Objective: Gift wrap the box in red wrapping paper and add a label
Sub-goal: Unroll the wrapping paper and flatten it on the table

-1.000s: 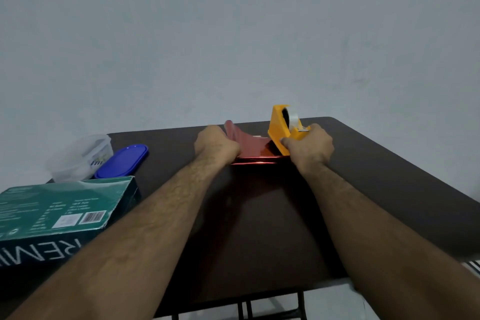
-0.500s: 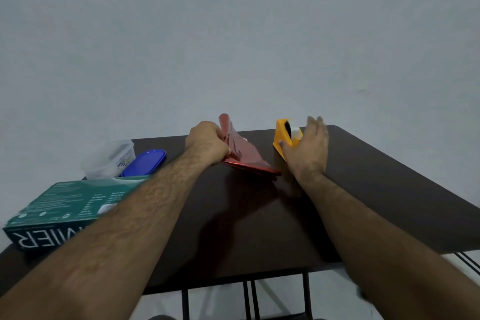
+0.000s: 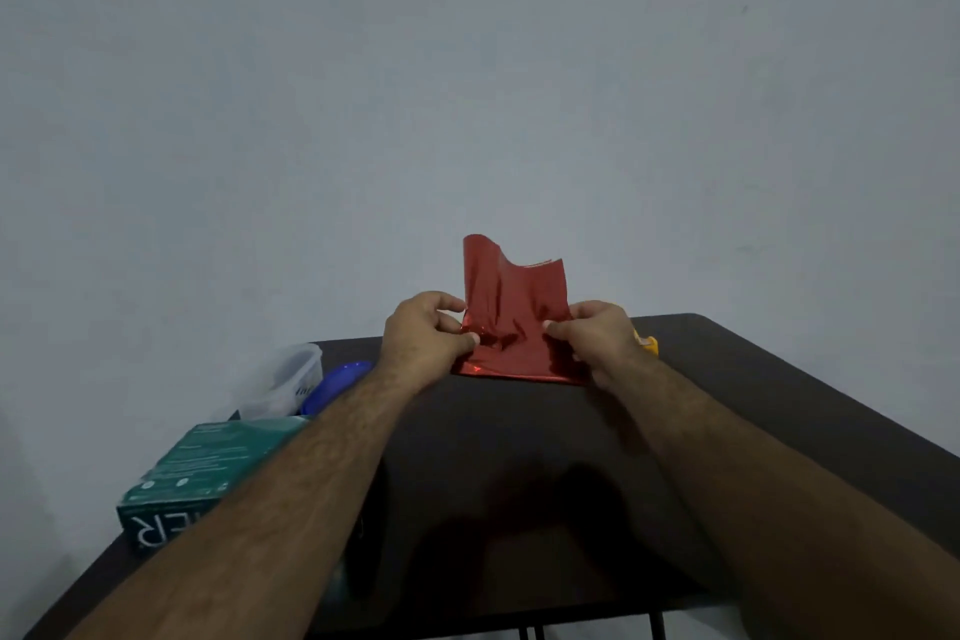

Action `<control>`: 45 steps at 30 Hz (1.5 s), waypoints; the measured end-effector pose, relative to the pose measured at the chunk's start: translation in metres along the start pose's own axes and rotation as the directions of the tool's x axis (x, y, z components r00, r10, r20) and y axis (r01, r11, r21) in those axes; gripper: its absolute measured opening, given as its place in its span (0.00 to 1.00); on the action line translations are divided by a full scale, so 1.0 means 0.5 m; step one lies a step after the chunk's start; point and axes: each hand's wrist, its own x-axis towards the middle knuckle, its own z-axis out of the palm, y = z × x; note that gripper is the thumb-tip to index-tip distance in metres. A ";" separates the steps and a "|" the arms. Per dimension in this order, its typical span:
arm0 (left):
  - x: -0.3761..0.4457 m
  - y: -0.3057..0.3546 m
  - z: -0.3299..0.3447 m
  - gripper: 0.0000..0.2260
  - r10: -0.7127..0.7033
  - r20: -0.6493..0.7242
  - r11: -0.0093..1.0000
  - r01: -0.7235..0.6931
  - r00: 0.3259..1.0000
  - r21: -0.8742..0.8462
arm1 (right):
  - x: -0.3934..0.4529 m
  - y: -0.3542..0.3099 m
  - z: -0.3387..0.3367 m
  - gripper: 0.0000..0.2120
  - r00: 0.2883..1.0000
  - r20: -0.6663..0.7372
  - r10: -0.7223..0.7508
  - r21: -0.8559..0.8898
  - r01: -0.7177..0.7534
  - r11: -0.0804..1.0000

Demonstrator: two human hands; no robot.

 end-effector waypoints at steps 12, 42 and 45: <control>0.069 0.058 -0.036 0.43 0.204 -0.038 0.970 -0.196 0.978 0.146 | 0.001 -0.084 -0.070 0.13 0.787 0.204 -0.582 -0.484 0.598 0.638; 0.249 -0.076 -0.040 0.09 -0.475 0.122 0.848 0.490 0.872 -0.201 | -0.057 0.055 -0.173 0.11 0.099 0.639 -0.763 -0.406 0.886 -0.225; 0.250 -0.091 -0.043 0.22 -0.460 0.191 0.858 0.490 0.867 -0.157 | -0.080 0.079 -0.163 0.13 0.159 0.707 -0.690 -0.379 0.908 -0.178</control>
